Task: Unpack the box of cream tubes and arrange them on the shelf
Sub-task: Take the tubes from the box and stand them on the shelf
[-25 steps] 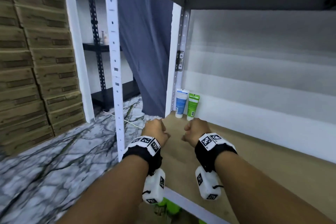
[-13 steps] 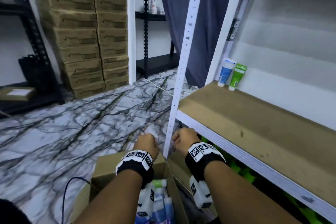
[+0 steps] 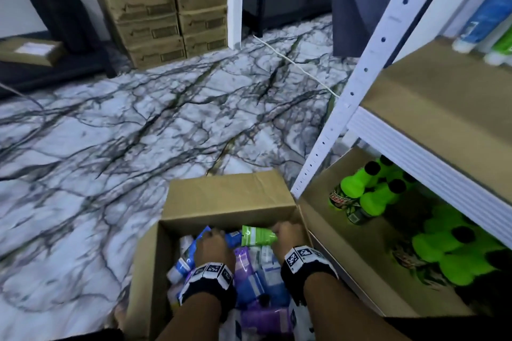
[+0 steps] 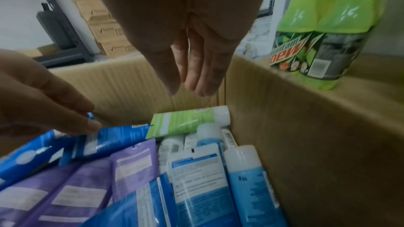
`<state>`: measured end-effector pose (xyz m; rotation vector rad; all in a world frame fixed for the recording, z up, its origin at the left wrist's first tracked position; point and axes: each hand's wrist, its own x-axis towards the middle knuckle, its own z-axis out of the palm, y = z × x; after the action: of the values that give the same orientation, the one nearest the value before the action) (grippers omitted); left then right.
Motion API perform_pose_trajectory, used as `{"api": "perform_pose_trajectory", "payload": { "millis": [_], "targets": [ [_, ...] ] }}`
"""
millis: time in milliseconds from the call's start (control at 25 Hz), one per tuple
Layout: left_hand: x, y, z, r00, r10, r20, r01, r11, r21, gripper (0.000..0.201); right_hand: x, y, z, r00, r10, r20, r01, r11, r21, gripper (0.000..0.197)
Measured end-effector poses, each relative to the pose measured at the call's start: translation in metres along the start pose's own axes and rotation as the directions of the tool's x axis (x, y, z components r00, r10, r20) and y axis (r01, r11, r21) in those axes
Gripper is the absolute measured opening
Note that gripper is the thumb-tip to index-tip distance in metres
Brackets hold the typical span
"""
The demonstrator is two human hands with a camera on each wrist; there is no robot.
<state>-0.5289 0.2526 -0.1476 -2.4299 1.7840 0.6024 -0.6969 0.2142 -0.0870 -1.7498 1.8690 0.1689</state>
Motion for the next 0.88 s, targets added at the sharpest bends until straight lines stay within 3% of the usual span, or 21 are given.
{"api": "perform_pose_trajectory", "payload": {
  "millis": [160, 280, 440, 760, 880],
  "targets": [
    [0.006, -0.007, 0.013, 0.984, -0.008, -0.176, 0.033, 0.99, 0.138, 0.035, 0.027, -0.003, 0.021, 0.998, -0.052, 0.031, 0.054, 0.997, -0.06, 0.024],
    [0.009, -0.015, 0.034, 0.975, 0.021, -0.222, 0.014, 0.987, 0.158, 0.043, 0.047, -0.004, 0.036, 0.993, -0.097, 0.069, 0.108, 0.978, -0.18, 0.031],
    [0.014, -0.016, 0.052, 0.975, 0.01, -0.221, 0.039, 0.976, 0.214, 0.046, 0.061, 0.002, 0.052, 0.992, -0.082, 0.096, 0.103, 0.966, -0.235, 0.032],
    [0.005, -0.013, 0.031, 0.981, -0.004, -0.196, 0.04, 0.983, 0.181, 0.056, 0.051, 0.0, 0.04, 0.989, -0.123, 0.078, 0.138, 0.96, -0.245, 0.029],
    [-0.002, -0.012, 0.018, 0.976, 0.076, -0.204, -0.038, 0.982, 0.185, 0.04, 0.044, 0.002, 0.031, 0.988, -0.132, 0.084, 0.146, 0.972, -0.183, 0.028]
  ]
}}
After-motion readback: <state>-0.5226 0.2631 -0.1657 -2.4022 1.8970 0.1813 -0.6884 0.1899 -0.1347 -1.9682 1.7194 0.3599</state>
